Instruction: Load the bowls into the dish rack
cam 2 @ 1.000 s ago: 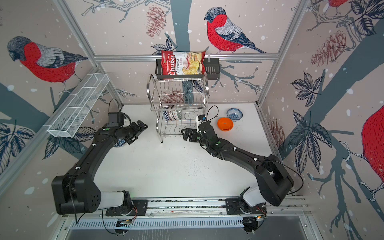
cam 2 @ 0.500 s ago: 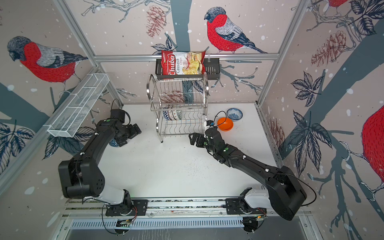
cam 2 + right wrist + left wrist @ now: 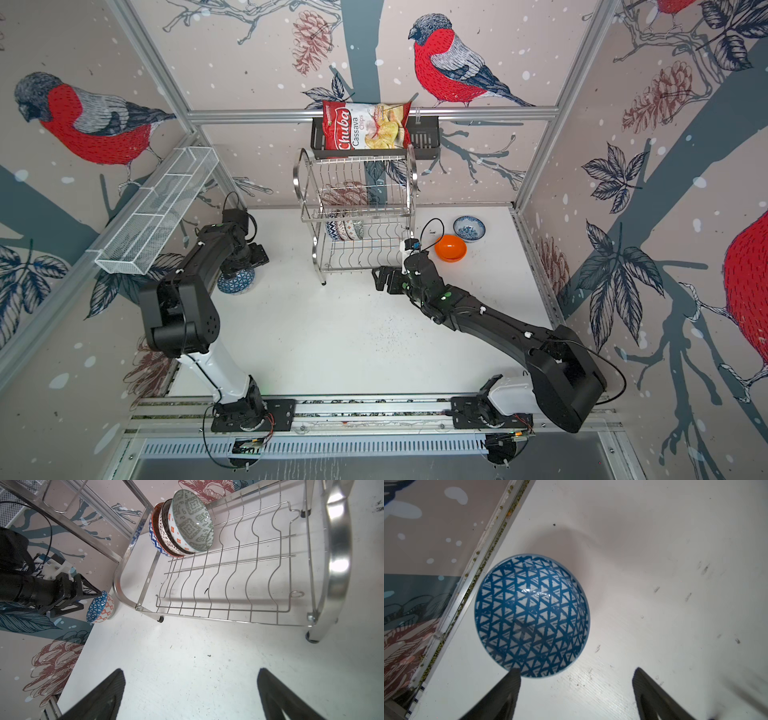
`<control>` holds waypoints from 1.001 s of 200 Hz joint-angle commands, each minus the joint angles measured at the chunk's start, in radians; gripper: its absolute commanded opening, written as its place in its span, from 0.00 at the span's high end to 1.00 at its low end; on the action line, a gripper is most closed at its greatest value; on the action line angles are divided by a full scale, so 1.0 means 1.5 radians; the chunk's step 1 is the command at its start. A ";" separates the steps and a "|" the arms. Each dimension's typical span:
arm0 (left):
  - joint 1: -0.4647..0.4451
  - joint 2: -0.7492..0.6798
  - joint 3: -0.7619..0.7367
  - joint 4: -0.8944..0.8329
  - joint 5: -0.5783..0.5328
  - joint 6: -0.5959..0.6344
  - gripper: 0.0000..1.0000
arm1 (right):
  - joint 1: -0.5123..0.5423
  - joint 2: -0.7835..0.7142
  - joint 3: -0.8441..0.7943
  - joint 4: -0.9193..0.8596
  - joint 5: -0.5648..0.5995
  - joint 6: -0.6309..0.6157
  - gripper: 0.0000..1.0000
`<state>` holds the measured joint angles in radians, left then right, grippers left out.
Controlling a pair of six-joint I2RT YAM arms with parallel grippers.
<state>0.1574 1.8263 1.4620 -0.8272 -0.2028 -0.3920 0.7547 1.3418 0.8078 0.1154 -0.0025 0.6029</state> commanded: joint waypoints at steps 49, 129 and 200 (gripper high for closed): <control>0.006 0.080 0.011 0.028 -0.011 0.051 0.35 | 0.008 0.047 0.037 -0.022 0.013 -0.027 0.01; 0.006 0.098 -0.014 0.044 0.014 0.049 0.84 | 0.016 0.058 0.056 -0.064 0.041 -0.038 0.01; -0.024 0.014 -0.100 0.043 0.067 0.045 1.00 | -0.004 0.065 0.057 -0.079 0.045 -0.021 0.00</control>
<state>0.1478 1.8961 1.3571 -0.7452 -0.1596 -0.3161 0.7567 1.4288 0.8833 0.0193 0.0509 0.5541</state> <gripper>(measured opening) 0.093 0.995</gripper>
